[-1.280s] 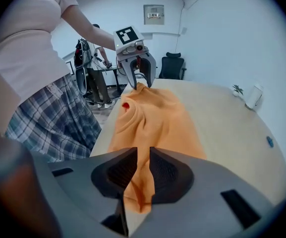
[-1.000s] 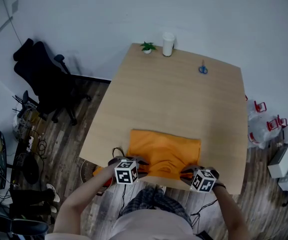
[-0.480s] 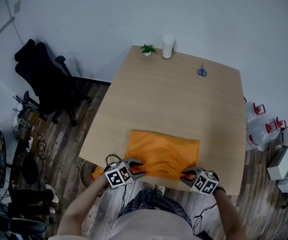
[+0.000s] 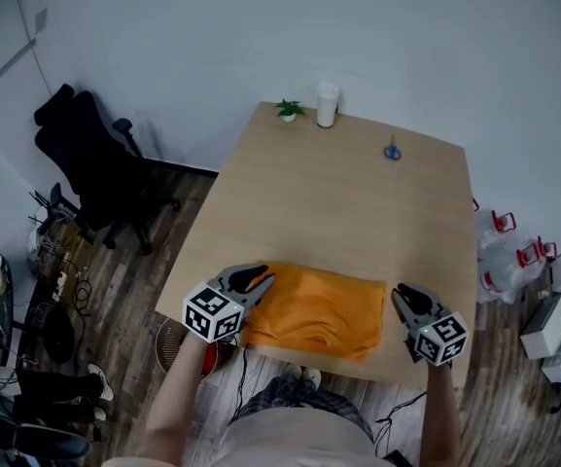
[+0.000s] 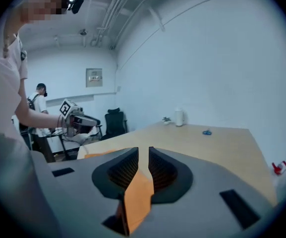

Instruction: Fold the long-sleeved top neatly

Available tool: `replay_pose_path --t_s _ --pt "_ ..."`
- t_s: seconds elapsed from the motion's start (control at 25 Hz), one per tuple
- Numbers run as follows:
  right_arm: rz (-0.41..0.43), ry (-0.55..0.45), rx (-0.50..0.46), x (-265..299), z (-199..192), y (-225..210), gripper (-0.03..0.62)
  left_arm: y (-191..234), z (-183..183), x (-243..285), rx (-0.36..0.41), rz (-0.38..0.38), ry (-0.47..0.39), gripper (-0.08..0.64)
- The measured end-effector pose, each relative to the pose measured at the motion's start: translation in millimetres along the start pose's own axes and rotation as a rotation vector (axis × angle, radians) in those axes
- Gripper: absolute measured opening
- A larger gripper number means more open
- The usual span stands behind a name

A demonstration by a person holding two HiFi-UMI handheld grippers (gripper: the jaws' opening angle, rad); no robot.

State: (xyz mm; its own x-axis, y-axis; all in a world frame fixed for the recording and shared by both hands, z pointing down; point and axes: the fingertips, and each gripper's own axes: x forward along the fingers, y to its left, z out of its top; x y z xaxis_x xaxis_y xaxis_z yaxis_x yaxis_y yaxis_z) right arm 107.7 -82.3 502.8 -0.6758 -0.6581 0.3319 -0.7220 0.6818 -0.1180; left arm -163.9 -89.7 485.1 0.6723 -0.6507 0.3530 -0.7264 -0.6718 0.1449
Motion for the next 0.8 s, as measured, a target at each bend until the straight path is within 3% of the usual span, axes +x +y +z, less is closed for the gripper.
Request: replay_pose_path --t_s 0.12,0.28,0.44,0.6,0.8 --pt "-0.145 -0.132 0.062 -16.1 30.1 -29.3 0.054 31.1 26.6 -13.8 -0.065 0.160 -0.111 0.023" --pt "-0.321 -0.290 0.131 -46.4 61.3 -57.1 0.017 52.3 50.7 -37.9 -0.147 0.284 -0.234 0.005" --pt "-0.459 -0.348 0.085 -70.9 75.1 -66.8 0.009 56.0 67.8 -55.2 -0.089 0.397 -0.290 0.003" --pt "-0.557 -0.354 0.026 -85.8 75.2 -68.8 0.009 53.3 73.1 -61.2 -0.037 0.455 -0.305 0.003" --pt "-0.596 -0.371 0.024 -96.0 68.5 -66.2 0.008 47.7 73.9 -62.3 -0.023 0.465 -0.321 0.002"
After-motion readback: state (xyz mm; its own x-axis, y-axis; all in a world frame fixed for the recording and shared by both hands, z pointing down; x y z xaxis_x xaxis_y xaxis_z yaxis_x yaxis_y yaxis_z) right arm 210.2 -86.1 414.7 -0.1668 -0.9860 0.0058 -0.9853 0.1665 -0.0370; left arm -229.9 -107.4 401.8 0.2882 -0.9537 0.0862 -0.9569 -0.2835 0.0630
